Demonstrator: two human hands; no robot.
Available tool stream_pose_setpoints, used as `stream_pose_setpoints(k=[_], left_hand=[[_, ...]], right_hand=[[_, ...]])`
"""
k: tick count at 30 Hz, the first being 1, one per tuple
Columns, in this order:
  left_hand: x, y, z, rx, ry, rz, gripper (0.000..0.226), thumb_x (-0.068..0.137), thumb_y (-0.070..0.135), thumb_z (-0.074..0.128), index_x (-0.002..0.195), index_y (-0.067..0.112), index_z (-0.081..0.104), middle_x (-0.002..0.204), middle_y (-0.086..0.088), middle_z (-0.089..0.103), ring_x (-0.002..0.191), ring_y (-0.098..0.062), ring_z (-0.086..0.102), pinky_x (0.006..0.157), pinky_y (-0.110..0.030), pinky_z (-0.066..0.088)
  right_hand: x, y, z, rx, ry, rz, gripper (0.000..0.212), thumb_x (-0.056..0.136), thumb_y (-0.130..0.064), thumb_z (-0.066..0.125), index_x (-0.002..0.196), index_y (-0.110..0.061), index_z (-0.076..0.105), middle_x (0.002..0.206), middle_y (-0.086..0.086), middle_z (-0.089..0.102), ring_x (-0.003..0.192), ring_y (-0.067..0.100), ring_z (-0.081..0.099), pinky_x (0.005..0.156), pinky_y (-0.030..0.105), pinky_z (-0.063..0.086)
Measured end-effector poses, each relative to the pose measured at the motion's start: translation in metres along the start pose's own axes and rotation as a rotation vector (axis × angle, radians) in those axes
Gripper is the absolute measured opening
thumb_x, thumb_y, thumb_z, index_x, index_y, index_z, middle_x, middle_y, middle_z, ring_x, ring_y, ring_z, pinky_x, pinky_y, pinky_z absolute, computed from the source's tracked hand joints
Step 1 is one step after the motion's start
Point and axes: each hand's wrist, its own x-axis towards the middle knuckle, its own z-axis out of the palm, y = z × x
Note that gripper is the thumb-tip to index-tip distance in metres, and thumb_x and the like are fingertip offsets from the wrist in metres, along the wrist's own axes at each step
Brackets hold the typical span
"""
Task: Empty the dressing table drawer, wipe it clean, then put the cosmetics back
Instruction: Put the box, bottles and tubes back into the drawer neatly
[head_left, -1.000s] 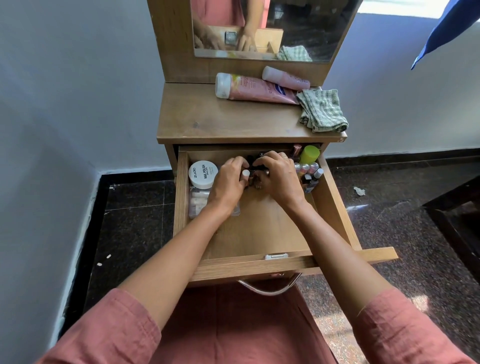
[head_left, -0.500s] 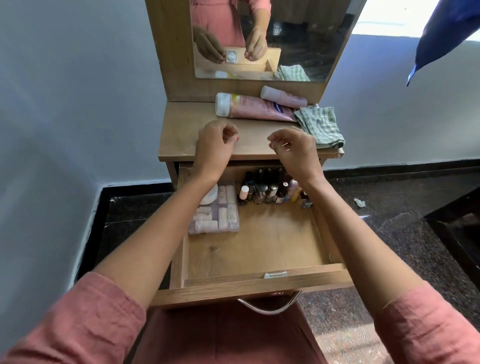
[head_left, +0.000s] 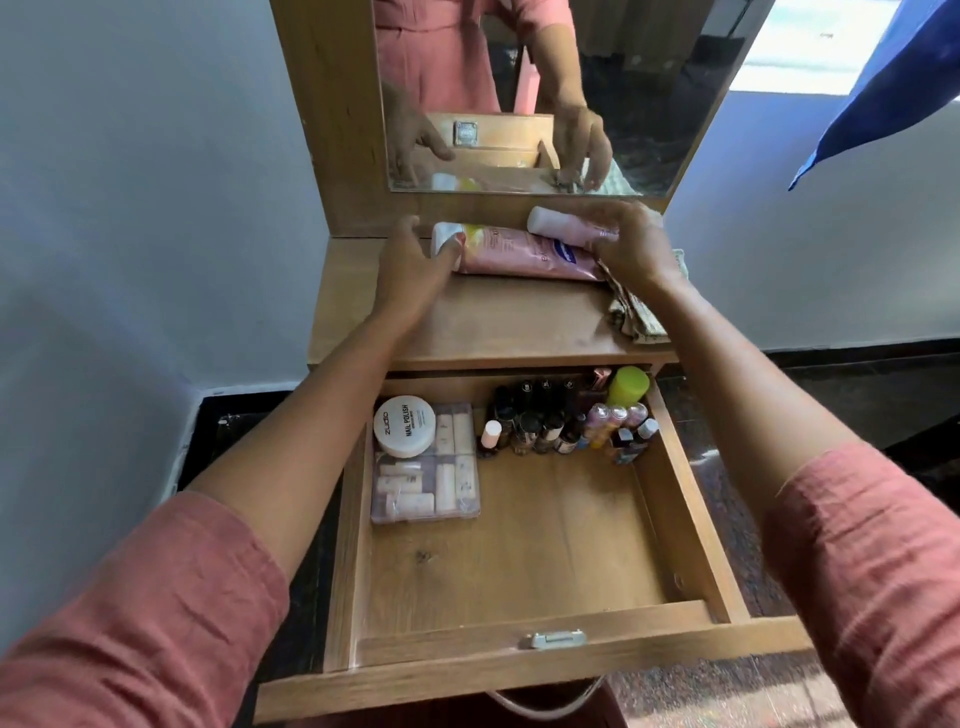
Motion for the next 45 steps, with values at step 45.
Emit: stream_pose_setpoints(k=[45], left_hand=[[-0.117, 0.005, -0.078, -0.56, -0.178, -0.176, 0.015, 0.083, 0.022, 0.066, 0.083, 0.008, 0.06, 0.093, -0.007, 0.067, 0.082, -0.012, 0.068, 0.067, -0.018, 0.058]], right_hand=[[-0.108, -0.06, -0.068, 0.016, -0.538, -0.228, 0.046, 0.077, -0.009, 0.066, 0.121, -0.012, 0.055, 0.108, -0.001, 0.059, 0.101, 0.017, 0.056, 0.095, 0.033, 0.046]])
